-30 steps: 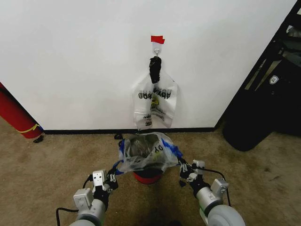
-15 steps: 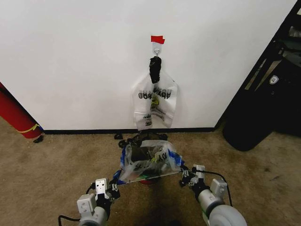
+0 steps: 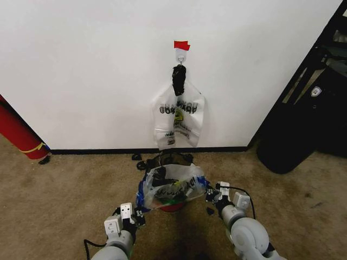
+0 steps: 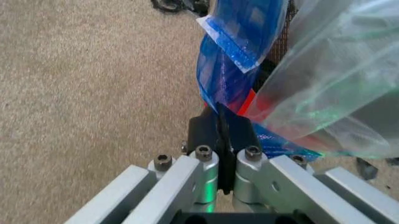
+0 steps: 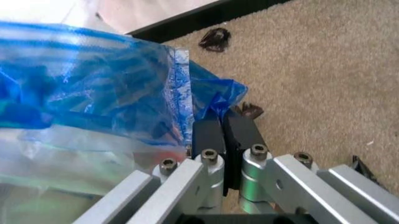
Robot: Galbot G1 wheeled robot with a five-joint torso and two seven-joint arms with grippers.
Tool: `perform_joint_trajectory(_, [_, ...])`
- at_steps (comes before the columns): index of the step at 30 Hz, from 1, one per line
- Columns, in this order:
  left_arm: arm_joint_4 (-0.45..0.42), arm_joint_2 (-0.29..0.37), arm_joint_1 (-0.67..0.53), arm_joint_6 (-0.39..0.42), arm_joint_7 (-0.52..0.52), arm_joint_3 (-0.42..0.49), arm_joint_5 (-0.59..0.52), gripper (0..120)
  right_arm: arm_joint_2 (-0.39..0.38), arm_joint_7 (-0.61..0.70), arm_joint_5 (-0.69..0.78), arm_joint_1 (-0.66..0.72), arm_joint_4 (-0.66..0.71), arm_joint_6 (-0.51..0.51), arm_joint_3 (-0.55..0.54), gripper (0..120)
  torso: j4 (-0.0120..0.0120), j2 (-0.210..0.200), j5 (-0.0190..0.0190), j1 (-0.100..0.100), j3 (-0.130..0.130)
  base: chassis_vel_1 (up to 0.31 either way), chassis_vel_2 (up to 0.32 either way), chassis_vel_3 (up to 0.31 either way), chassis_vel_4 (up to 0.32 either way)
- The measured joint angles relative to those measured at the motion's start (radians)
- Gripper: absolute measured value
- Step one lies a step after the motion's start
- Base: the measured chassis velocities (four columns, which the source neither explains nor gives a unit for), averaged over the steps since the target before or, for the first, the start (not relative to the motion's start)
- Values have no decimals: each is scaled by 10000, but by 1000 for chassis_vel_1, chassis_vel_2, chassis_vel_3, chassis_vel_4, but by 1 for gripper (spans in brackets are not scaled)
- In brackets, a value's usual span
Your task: Pick up the garbage bag from the wall and place it over the trash bin.
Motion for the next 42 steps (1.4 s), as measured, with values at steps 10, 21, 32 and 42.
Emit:
perform_joint_trajectory(10, [424,-114,12,-81,192,-80,416,0,-56,-85,70,219,-233,52,6,0,0,0,0,0,0,0,0,0,0])
perform_joint_trajectory(21, [-478,184,774,-121,546,-334,1111,25,-348,-650,-698,-481,238,494,132,19,0,0,0,0,-2,0,0,0,0])
perform_joint_trajectory(32, [-2055,698,2396,-340,769,-712,2663,63,-847,-1877,-2697,-2002,1041,1952,936,55,1,0,1,-1,-2,0,0,0,0])
perform_joint_trajectory(42, [-2344,1056,3085,-1721,2245,-967,3870,98,-1150,-3087,-3474,-2873,1346,3217,1631,93,1,0,0,-1,-1,0,0,0,0])
